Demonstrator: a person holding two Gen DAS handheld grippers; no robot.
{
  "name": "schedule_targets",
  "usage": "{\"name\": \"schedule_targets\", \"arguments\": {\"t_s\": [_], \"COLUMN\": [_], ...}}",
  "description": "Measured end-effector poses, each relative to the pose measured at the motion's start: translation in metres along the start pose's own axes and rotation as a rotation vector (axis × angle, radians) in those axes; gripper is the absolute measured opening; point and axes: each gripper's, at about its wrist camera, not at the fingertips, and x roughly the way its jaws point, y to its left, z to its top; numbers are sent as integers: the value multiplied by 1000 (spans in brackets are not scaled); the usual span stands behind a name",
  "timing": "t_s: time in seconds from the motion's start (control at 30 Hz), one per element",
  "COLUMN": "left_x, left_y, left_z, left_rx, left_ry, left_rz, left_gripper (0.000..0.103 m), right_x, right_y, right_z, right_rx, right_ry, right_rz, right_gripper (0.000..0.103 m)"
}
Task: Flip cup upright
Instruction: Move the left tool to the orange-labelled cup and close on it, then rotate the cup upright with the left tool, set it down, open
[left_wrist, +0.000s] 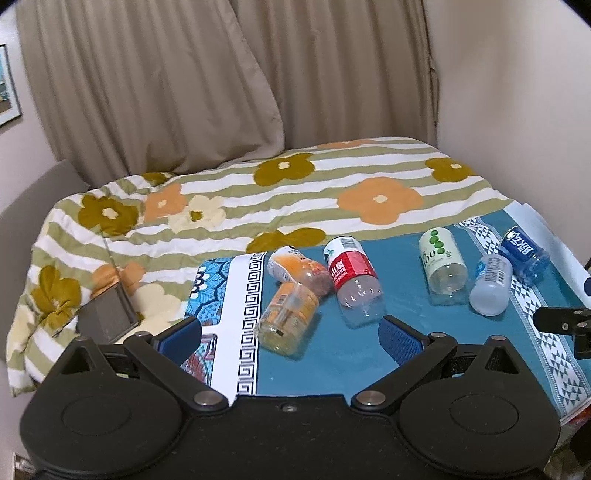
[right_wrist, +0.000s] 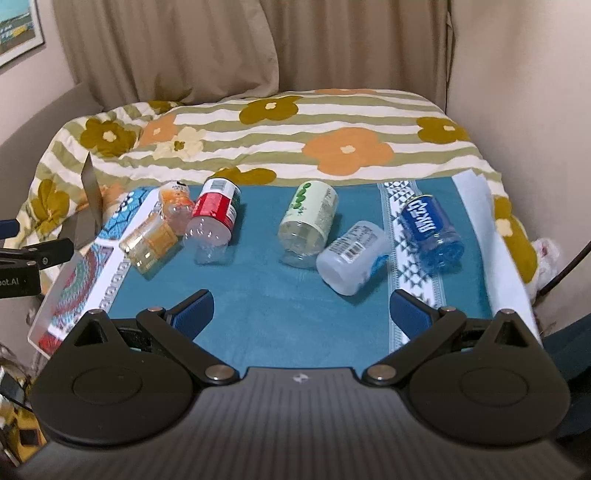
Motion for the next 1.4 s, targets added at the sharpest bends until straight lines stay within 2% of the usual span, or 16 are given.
{"name": "schedule_targets", "arguments": {"t_s": [0.33,0.53,0.67,0.9,1.03,1.23,1.4], "left_x": [78,128,158,197,210,222,221], "left_y": [41,43,40,40,38,38,40], "left_z": [24,28,28,24,21,16,16], "left_rx": [70,143,191,223,247,255,238], "left_ry": [116,194,241,317,355,397,411], "left_rz": [-137,-244,-287,-357,-370,-382,-385], "left_gripper": [103,103,103,95,90,64,63], "right_x": [38,62,75,96,103,105,108], "right_y": [37,48,52,56,60,64,61], "right_z": [11,10,7,1,-1,-1,0], "right_rx": [143,222,268,331,348,351,360], "right_ry": [27,57,77,109,120,122,126], "right_rz": [-95,-181,-232,-287,-304,-318,-316], "right_gripper": [103,103,103,103,103,103,103]}}
